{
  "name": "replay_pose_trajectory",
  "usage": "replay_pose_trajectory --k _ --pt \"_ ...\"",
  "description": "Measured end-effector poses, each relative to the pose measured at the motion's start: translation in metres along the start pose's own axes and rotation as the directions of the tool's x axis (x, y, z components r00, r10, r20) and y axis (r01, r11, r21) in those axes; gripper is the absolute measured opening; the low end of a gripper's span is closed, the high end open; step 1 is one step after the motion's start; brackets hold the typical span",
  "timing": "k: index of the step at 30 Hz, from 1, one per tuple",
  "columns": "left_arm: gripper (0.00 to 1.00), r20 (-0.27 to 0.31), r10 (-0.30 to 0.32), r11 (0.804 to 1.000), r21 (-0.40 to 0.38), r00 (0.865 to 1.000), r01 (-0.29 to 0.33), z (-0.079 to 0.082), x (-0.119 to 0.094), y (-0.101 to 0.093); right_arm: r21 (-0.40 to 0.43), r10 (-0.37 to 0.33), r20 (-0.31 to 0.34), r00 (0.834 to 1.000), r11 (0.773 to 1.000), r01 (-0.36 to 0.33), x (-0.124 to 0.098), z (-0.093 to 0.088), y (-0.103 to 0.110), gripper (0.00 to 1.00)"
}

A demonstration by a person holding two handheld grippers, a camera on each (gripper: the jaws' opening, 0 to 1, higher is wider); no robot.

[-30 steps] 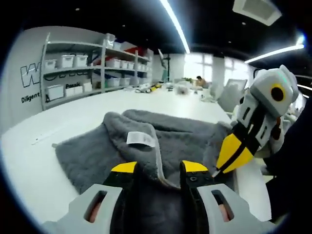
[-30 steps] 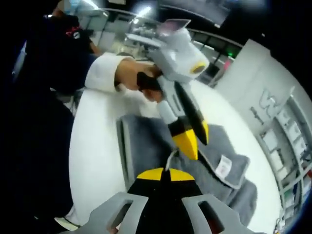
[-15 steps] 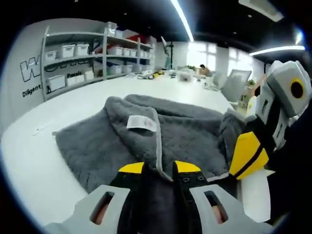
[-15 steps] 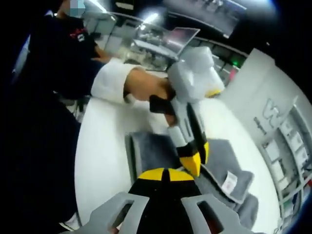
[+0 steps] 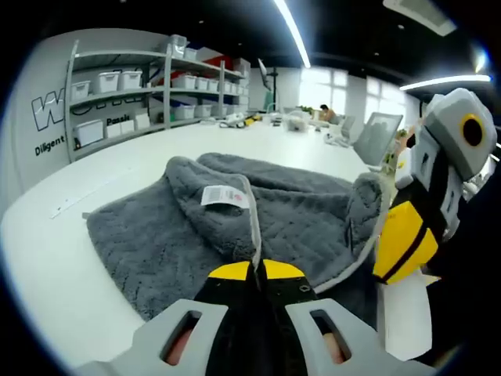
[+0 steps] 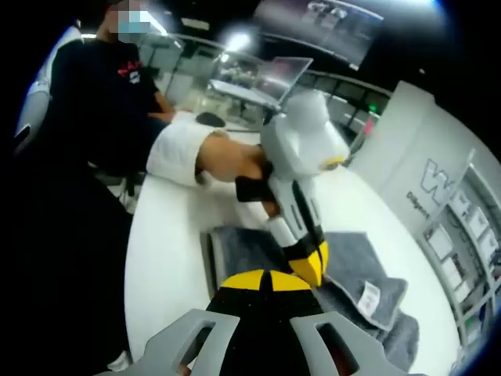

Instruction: Open the folded towel by lifting each exposed corner and separating the folded layers until the towel lies flat within the target outline without major curled edges

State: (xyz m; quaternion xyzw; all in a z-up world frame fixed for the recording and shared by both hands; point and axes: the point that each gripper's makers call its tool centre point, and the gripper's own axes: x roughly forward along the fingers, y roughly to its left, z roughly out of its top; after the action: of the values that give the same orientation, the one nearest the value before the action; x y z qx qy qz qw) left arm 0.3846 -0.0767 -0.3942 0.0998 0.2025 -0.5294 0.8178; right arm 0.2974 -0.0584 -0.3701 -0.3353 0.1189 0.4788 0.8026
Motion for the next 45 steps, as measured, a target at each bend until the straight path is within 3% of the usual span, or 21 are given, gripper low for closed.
replay_pose_trajectory --k 5,9,14,16,18,21,24,29,33,35,36,37,39,41,43,44,45 --pt "0.03 0.021 0.005 1.000 -0.001 1.000 -0.005 0.004 -0.003 0.002 0.061 -0.093 0.074 0.993 0.994 0.088 -0.004 0.000 -0.029 0.00" --pt "0.04 0.059 0.004 1.000 -0.007 0.998 -0.004 0.012 -0.009 0.006 0.046 -0.177 0.085 0.980 0.984 0.174 -0.008 -0.004 -0.050 0.13" --pt "0.03 0.101 0.033 0.999 -0.026 0.994 -0.030 0.019 -0.015 0.015 0.103 -0.182 0.155 0.971 0.981 0.167 -0.018 0.007 -0.052 0.17" --pt "0.03 0.109 0.041 0.999 -0.034 0.993 -0.037 0.020 -0.017 0.017 0.054 -0.234 0.196 0.952 0.972 0.228 -0.026 0.019 -0.060 0.20" --pt "0.03 0.114 0.055 0.998 -0.041 0.992 -0.051 0.021 -0.018 0.020 0.052 -0.251 0.204 0.946 0.968 0.245 -0.031 0.024 -0.061 0.22" --pt "0.03 0.125 0.072 0.997 -0.046 0.990 -0.067 0.023 -0.020 0.028 0.073 -0.278 0.267 0.923 0.960 0.268 -0.044 0.038 -0.066 0.22" --pt "0.03 0.127 0.080 0.996 -0.053 0.989 -0.074 0.025 -0.020 0.032 0.078 -0.339 0.264 0.903 0.940 0.331 -0.050 0.034 -0.078 0.21" --pt "0.03 0.136 0.100 0.993 -0.070 0.986 -0.091 0.026 -0.020 0.039 -0.033 -0.440 0.172 0.881 0.892 0.452 -0.052 0.011 -0.099 0.23" --pt "0.03 0.138 0.105 0.993 -0.075 0.985 -0.095 0.027 -0.021 0.041 -0.046 -0.448 0.101 0.888 0.890 0.454 -0.040 -0.009 -0.107 0.25" --pt "0.03 0.138 0.116 0.992 -0.068 0.984 -0.107 0.025 -0.022 0.038 -0.055 -0.460 0.052 0.886 0.885 0.463 -0.034 -0.021 -0.112 0.30" --pt "0.03 0.141 0.120 0.992 -0.062 0.983 -0.112 0.024 -0.024 0.039 -0.053 -0.474 0.035 0.880 0.878 0.475 -0.031 -0.026 -0.117 0.37" --pt "0.03 0.138 0.123 0.991 -0.065 0.983 -0.115 0.023 -0.024 0.040 -0.024 -0.502 0.027 0.864 0.864 0.503 -0.032 -0.030 -0.122 0.43" --pt "0.03 0.148 0.127 0.991 -0.065 0.981 -0.119 0.024 -0.026 0.041 0.001 -0.482 0.033 0.875 0.876 0.483 -0.026 -0.033 -0.122 0.39" --pt "0.03 0.153 0.129 0.990 -0.072 0.980 -0.119 0.026 -0.028 0.044 0.088 -0.518 0.007 0.855 0.852 0.516 -0.027 -0.039 -0.131 0.43" --pt "0.03 0.165 0.128 0.990 -0.073 0.978 -0.117 0.029 -0.030 0.045 0.119 -0.522 0.064 0.851 0.850 0.512 -0.026 -0.033 -0.137 0.48" --pt "0.03 0.170 0.126 0.991 -0.070 0.977 -0.115 0.030 -0.030 0.045 0.141 -0.528 0.095 0.844 0.846 0.514 -0.027 -0.030 -0.140 0.44" --pt "0.03 0.174 0.126 0.991 -0.065 0.977 -0.117 0.031 -0.031 0.046 0.150 -0.528 0.077 0.846 0.845 0.514 -0.027 -0.034 -0.142 0.34"
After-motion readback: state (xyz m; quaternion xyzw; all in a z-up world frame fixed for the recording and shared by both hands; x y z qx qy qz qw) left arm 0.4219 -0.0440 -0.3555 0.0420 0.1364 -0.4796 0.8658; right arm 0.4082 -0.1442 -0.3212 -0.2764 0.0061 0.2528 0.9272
